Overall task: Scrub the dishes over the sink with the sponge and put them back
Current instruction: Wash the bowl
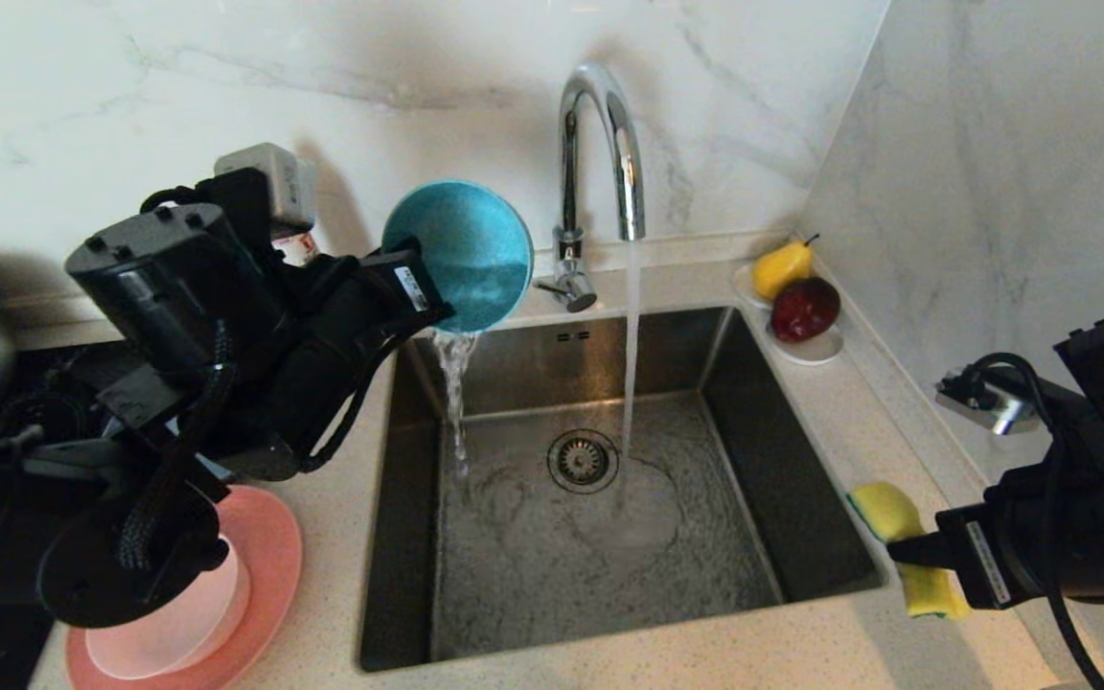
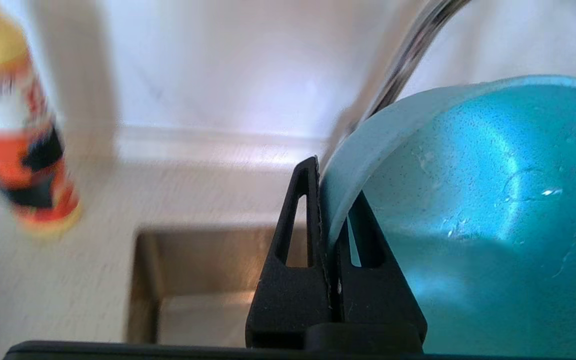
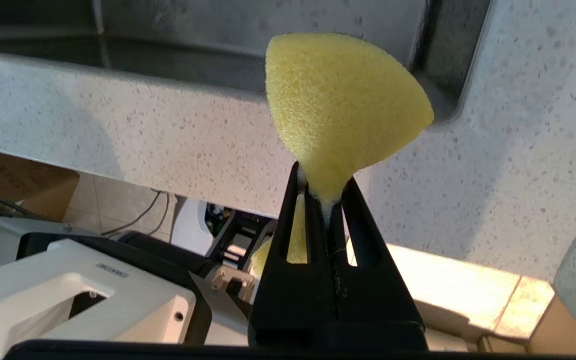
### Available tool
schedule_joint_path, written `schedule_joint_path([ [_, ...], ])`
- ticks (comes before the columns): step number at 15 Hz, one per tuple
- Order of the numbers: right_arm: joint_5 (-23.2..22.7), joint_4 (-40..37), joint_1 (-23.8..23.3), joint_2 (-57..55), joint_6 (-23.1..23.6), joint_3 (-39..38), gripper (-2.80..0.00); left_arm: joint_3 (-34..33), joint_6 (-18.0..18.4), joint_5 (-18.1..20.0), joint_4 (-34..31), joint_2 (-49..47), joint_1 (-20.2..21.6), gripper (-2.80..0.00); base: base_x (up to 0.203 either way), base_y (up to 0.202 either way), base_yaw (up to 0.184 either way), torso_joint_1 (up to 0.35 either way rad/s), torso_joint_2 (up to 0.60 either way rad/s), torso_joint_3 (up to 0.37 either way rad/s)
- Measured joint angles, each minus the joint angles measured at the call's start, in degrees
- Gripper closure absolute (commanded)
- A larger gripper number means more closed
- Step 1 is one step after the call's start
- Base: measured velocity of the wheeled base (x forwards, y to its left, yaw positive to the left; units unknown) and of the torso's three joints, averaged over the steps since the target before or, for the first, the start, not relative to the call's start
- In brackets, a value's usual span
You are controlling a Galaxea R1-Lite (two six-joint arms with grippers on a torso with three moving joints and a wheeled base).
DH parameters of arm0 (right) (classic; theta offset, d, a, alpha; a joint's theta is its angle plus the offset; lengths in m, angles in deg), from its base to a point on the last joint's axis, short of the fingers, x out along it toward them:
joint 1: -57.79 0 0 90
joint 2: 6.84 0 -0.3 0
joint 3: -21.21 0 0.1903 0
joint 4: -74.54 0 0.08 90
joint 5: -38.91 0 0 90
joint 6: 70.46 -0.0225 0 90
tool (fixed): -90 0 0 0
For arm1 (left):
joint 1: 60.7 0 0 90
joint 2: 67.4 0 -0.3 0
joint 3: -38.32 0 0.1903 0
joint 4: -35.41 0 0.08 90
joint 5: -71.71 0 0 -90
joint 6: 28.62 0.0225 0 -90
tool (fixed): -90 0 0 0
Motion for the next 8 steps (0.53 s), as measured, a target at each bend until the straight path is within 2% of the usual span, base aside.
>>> schedule_joint_path([
  [3,0.0,0.3,0.0,-0.2,0.0,-0.1,0.0,-2.1,2.2,2.6,7.2,1.0,0.0,0.0,0.0,0.0,0.0,0.0,0.0,0.0],
  [6,0.0,0.3,0.0,-0.2,-0.1,-0.2,0.0,-3.6,4.0,3.0,8.4,2.5,0.1,0.0,0.0,0.0,0.0,0.0,0.0,0.0],
  [8,0.0,0.3,0.0,-0.2,0.0,-0.3,0.0,-4.7,4.9,5.0,10.7,3.8,0.1,0.0,0.0,0.0,0.0,0.0,0.0,0.0],
])
